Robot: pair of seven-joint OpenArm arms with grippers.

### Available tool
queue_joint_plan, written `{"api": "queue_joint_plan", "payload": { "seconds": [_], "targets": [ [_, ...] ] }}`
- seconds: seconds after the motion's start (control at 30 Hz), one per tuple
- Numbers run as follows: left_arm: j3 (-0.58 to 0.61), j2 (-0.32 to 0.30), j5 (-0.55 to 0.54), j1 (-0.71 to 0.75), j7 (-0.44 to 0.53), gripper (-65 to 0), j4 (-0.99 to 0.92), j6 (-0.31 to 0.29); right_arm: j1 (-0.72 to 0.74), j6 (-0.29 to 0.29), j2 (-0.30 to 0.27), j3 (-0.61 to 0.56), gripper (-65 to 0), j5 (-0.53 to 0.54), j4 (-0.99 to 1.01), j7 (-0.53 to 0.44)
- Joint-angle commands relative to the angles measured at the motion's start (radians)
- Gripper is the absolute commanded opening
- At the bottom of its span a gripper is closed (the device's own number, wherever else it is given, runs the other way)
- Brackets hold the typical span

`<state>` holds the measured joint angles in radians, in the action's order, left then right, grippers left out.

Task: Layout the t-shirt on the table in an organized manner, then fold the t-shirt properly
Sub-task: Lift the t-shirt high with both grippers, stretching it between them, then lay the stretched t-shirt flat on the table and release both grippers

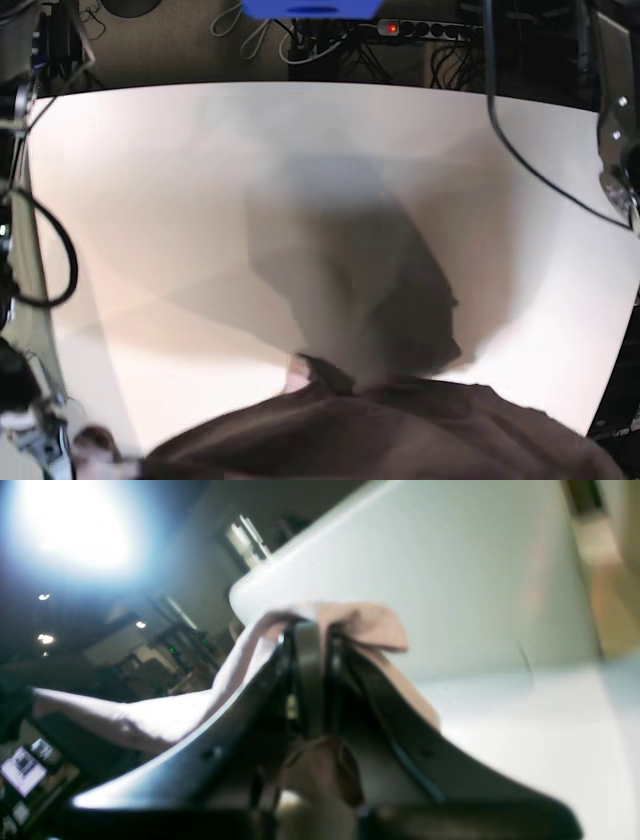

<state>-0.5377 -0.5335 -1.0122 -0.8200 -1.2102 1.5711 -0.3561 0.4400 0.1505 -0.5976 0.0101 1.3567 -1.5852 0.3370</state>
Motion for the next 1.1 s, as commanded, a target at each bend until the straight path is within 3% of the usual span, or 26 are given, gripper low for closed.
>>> {"api": "queue_joint_plan", "payload": {
  "seconds": [0.0,0.2,0.43,0.73,1.07],
  "targets": [
    [-0.028,-0.017,-0.026,0.021,0.011,-64.7,0.018,0.002,-0.020,-0.018,0.000,0.034,-65.0,0.074,-0.031,-0.032],
    [-0.150,0.045,-0.107,0.354,-0.020,-64.7,0.070,0.002,-0.335,-0.013,0.123,0.163,-65.0,0.071,-0.103,-0.032],
    [-0.178,0.140,-0.107,0.624,-0.024,-64.7,0.071,0.001,-0.499,-0.013,0.204,0.176,-65.0,0.069,-0.099,-0.032],
    [-0.172,0.183,-0.107,0.855,-0.026,-64.7,0.070,0.001,-0.611,-0.012,0.235,0.181,-65.0,0.002,-0.126,-0.026],
    [-0.170,0.184,-0.107,0.934,-0.027,-64.6,0.055,0.001,-0.781,-0.013,0.252,0.178,-65.0,-0.001,-0.120,-0.025]
  ]
}}
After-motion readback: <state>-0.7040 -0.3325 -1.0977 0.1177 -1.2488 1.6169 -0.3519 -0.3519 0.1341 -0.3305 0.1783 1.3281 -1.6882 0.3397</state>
